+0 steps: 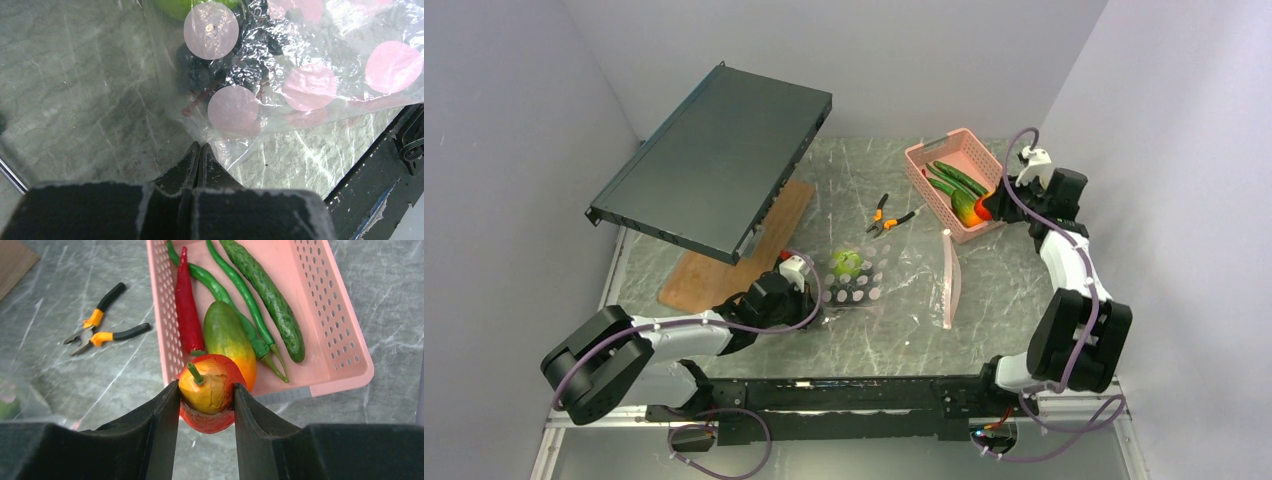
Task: Open the zip-top bag and remove the fake food
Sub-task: Place the fake fruit in the bin.
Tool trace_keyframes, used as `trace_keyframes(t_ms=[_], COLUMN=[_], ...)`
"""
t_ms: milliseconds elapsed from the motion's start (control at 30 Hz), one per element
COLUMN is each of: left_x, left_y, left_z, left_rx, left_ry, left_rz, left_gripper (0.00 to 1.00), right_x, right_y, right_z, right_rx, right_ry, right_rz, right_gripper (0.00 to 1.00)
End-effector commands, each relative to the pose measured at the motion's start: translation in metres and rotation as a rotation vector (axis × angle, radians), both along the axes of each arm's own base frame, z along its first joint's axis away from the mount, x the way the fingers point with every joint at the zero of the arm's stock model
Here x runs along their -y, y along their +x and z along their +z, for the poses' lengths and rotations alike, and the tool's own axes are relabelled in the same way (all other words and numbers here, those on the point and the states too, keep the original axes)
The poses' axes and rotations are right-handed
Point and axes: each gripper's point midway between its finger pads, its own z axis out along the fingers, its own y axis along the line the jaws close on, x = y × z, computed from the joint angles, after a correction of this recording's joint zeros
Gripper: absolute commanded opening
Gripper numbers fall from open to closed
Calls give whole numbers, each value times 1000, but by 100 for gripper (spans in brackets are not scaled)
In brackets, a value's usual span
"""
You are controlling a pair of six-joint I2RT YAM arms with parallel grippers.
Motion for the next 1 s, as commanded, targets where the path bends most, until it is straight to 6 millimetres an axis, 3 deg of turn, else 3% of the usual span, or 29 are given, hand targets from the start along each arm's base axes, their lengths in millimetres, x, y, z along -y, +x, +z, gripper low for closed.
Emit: trace_keyframes(t_ms=[0,300,467,700,833,967], left_x=[4,2,2,4,4,4], left_y=[1,3,4,3,4,3], left_z=[12,17,21,28,34,37], left_rx=[26,43,50,63,74,81], left_ry=[-45,-57,-64,-76,-82,-82], left_rz=[-9,11,9,-3,-6,-8], left_gripper=[0,0,0,4,14,22], right_x=[13,33,33,34,35,32], right_y=[43,81,92,96,94,89], right_z=[25,7,-8,-21,-20,-14], right_rx=[73,17,-38,-82,-76,-57], right_ry=[-63,-102,-83,-92,-101,-108], right_rz=[-151,-259,-265,-260,-259,-244], right_gripper=[2,14,23,54,72,76])
